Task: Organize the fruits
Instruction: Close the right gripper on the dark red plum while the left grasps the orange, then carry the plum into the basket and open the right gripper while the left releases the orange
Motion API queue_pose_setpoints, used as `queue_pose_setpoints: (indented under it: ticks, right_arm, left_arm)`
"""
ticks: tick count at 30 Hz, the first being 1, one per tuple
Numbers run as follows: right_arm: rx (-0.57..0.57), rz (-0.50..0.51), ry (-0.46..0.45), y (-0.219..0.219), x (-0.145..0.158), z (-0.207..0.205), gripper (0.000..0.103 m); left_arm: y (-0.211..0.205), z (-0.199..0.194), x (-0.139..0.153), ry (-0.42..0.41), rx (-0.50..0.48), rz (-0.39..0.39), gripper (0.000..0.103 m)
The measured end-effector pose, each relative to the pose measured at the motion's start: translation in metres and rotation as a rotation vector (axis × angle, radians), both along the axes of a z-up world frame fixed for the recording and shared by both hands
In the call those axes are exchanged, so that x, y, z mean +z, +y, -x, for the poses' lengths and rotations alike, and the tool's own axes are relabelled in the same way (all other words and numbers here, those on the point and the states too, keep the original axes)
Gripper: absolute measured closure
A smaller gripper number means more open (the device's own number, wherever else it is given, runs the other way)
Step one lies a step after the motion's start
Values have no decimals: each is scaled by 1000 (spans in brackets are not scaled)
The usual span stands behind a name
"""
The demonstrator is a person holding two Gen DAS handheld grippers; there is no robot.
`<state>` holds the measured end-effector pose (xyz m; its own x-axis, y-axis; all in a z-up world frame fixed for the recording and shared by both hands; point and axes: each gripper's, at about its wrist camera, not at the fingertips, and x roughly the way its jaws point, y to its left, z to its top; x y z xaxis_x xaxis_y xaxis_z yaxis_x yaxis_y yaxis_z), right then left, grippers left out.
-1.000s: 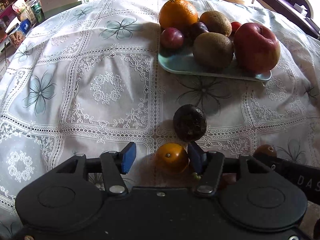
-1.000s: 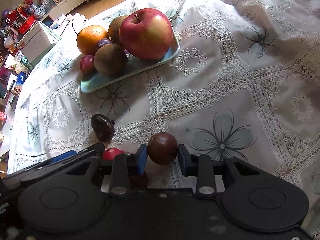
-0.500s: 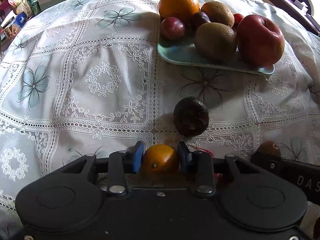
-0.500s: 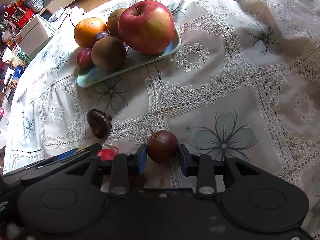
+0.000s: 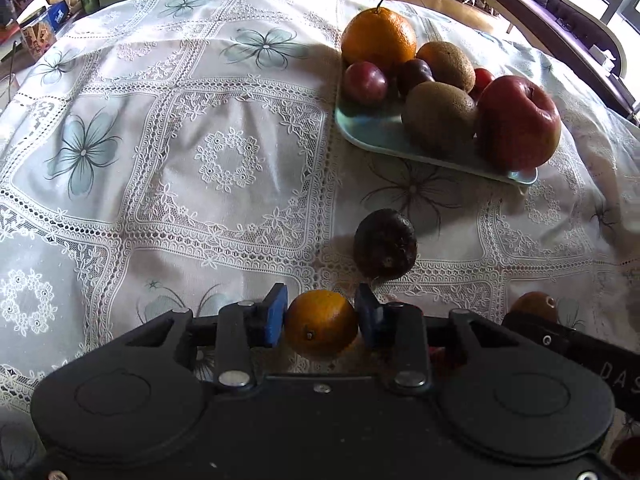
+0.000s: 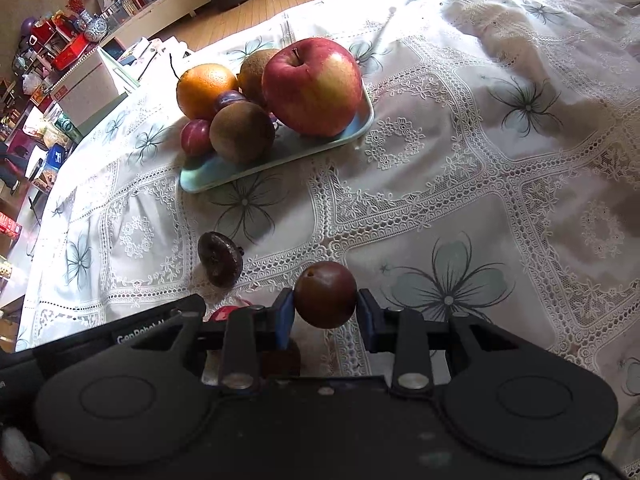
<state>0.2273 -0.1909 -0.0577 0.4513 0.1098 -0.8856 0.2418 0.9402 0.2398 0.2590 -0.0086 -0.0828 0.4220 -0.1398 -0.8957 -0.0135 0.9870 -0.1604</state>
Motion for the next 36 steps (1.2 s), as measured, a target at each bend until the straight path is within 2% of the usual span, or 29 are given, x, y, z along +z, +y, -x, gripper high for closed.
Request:
queue_pose_setpoints:
  ticks: [4,10,17,24,27,30,36]
  right_arm:
    - [10,16,-37,3,5,5,68]
    - [47,62,-90,12,11,10,68]
    - [65,23,-48,9,6,3,68]
    - [69,-2,-36,10,5,5,68]
    - [66,10,-36,11,5,5,68]
    - [63,10,-35,10,5,4,68]
    - [48,27,-56,9,8,6,68]
  left_arm:
    - [6,6,6,-22,24,32,58]
    - [10,8,6,-15,64,37,58]
    - [14,13,5,-9,95,43,58]
    - [20,23,9,-42,124,54,58]
    - [20,14,2,-3,130,50,58]
    - [24,12,-1,19,139,79,58]
    - [24,19,10,-45,163,58,58]
